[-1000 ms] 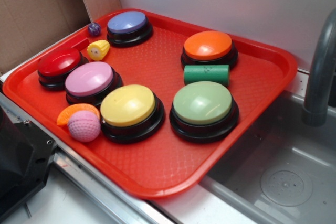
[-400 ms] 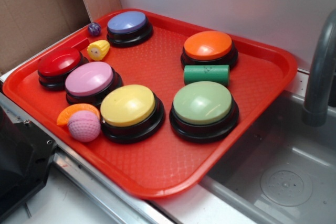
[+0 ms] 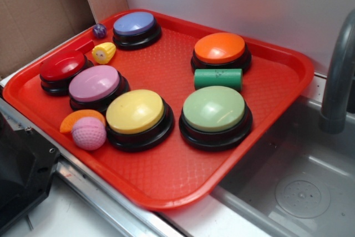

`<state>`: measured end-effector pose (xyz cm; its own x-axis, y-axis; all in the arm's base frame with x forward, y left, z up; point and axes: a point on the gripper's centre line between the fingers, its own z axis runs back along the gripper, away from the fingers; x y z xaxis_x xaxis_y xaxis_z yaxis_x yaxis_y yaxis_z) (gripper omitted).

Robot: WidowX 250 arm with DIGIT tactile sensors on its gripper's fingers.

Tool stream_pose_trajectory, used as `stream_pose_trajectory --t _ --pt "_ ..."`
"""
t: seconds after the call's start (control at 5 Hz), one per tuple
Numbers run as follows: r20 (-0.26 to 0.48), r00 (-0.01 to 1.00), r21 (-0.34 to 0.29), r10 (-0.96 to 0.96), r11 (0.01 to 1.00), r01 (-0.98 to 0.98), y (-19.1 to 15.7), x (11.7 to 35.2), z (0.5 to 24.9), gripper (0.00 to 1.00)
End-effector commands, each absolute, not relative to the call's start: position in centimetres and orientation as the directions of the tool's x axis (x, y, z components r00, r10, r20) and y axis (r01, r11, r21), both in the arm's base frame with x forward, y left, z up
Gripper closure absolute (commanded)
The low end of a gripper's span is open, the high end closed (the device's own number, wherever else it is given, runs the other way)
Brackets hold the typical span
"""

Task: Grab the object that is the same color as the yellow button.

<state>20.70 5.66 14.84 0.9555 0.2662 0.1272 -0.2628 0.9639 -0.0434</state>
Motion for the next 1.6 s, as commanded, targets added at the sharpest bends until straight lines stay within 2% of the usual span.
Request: stream_pose_trajectory --t 0.0,0.4,0.6,0.8,1.0,1.2,1.4 --pt "0.199 0.913 0.026 0.357 0.929 -0.369 10.2 23.5 10.4 0.00" --pt "0.173 0.918 0.029 0.357 0.930 -0.367 11.5 24.9 5.5 0.00" --pt "0.135 0.932 0.037 0.337 0.938 -0.345 11.8 25.4 3.6 0.00" --pt "0.124 0.933 0.020 0.338 0.939 -0.342 12.0 25.3 2.8 0.00" --pt "0.116 0.933 -0.007 0.340 0.940 -0.342 12.0 25.3 2.5 0.25" --pt "0.149 0.935 -0.055 0.323 0.946 -0.318 11.6 25.4 4.4 1.00" --pt "0.154 0.955 -0.051 0.253 0.967 -0.248 10.8 26.0 6.7 1.00"
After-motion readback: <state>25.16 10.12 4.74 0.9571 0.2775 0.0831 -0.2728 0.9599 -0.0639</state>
